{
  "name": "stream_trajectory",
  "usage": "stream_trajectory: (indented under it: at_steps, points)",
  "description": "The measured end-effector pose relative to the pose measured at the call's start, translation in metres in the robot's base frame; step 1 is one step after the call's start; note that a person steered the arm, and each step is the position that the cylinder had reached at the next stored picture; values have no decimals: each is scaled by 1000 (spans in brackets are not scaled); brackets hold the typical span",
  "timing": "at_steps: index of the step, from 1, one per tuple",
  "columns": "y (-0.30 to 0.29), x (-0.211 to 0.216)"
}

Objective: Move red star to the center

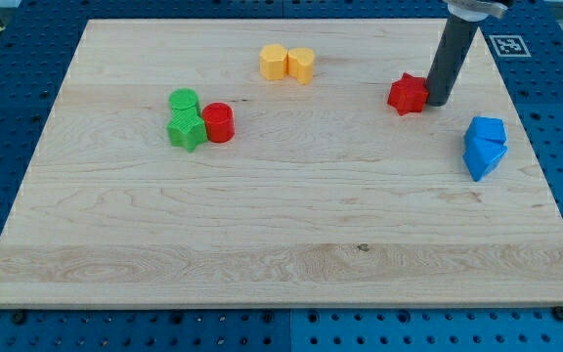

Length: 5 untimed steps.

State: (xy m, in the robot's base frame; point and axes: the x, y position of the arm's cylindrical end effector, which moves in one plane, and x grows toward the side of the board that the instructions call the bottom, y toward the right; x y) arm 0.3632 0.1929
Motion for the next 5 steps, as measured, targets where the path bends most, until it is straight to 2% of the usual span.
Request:
stream_trajectory:
  at_steps: [3,5]
  points:
    - [-45,0]
    - [-48,-4]
